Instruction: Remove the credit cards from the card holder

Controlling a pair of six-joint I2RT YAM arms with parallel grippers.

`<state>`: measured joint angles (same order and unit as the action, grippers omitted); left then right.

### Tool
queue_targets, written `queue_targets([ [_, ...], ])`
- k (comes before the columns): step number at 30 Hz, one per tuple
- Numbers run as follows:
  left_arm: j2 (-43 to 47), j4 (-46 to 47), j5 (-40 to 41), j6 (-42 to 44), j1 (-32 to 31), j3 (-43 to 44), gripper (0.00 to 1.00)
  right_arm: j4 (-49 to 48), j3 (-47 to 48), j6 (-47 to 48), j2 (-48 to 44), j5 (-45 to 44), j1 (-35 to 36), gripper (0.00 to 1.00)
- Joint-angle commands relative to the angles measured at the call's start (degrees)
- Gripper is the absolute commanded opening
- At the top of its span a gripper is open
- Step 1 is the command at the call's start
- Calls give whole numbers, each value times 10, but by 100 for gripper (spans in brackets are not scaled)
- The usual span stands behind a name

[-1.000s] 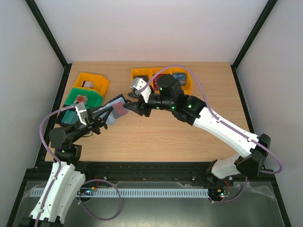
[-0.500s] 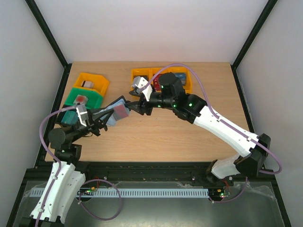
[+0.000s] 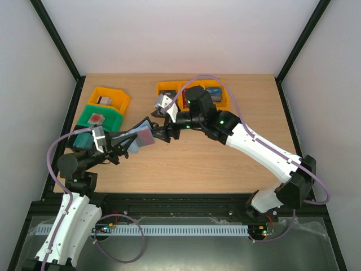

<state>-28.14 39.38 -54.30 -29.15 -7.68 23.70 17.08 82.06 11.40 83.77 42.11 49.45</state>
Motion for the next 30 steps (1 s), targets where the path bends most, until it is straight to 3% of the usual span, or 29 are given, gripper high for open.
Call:
queue_targets([
  [1,-2,25,6,8,-1,5,2,-39,17,-22,21,70,11,75],
  [8,0,27,24,3,-1,-1,2,-37,10,-16,19,105,15,31],
  [15,2,29,-3,6,-2,-2,2,-19,0,25,-7,131,15,38],
  [17,2,29,0,8,-3,-3,2,-22,2,21,-6,150,15,29],
  [20,3,25,26,7,-3,-3,2,-22,14,4,6,169,15,6],
  [21,3,20,39,8,-3,-3,7,-20,18,1,9,166,15,2],
  [22,4,11,57,11,-3,-3,18,-20,17,-4,10,157,15,2],
  [24,6,-9,91,24,-2,-5,56,-37,7,-23,1,116,15,2],
  [25,8,-19,106,33,-2,-6,66,-54,-4,-38,-6,73,15,2],
  [30,18,-57,148,75,2,-18,80,-89,-13,-106,-20,-148,22,2],
])
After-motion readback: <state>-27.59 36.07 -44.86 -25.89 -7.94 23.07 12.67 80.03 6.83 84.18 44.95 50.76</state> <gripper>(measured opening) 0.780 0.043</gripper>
